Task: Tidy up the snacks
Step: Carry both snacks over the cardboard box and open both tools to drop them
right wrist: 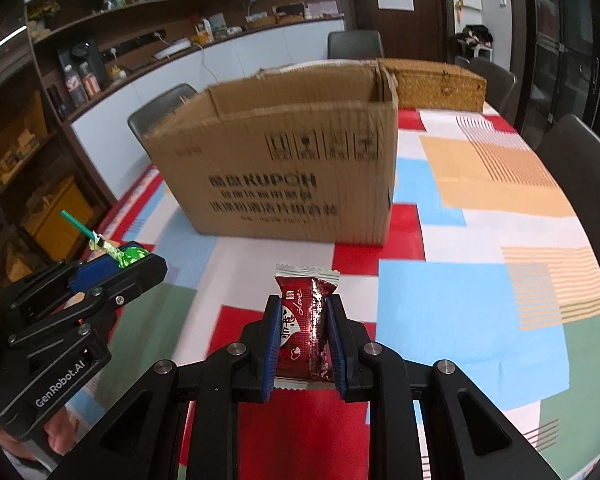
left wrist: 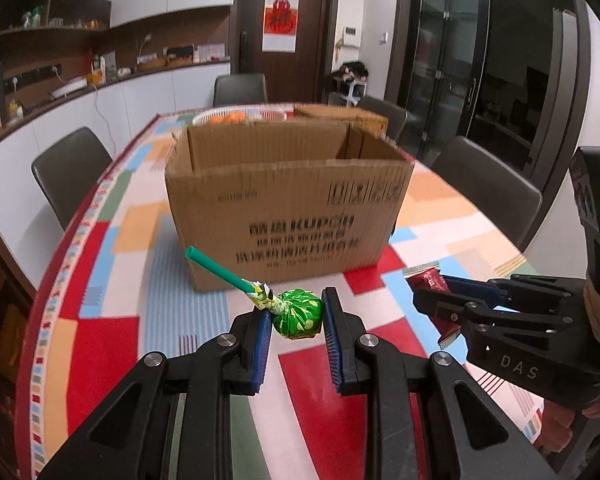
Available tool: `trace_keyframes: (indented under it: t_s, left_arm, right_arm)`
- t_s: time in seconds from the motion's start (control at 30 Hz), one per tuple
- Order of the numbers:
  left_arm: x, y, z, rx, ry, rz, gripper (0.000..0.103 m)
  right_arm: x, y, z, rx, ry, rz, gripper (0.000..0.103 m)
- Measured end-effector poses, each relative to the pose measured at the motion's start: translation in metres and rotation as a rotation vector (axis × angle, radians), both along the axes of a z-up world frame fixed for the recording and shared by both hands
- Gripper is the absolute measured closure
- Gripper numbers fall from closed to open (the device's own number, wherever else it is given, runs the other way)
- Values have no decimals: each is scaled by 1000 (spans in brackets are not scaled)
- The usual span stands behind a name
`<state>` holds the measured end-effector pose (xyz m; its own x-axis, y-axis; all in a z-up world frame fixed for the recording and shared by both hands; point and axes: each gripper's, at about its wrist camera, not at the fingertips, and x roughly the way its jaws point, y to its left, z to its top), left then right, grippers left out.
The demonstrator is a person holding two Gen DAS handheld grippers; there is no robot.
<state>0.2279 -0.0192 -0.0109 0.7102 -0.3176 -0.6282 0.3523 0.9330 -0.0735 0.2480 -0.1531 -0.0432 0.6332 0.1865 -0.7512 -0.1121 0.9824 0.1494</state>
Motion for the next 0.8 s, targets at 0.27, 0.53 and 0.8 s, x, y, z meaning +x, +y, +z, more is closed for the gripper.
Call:
trace_keyframes:
  t_s: [0.27, 0.53, 0.8]
  left_arm:
    - [-4, 1, 36, -21, -100, -5, 78]
    - [3, 1, 63, -27, -181, 4, 78]
    - [21, 1, 83, -17, -240, 17, 78]
  right_arm:
    - [-5, 2, 36, 7, -117, 18, 80]
    - [2, 2, 67, 10, -218, 25, 80]
    - [19, 3, 88, -2, -280, 20, 80]
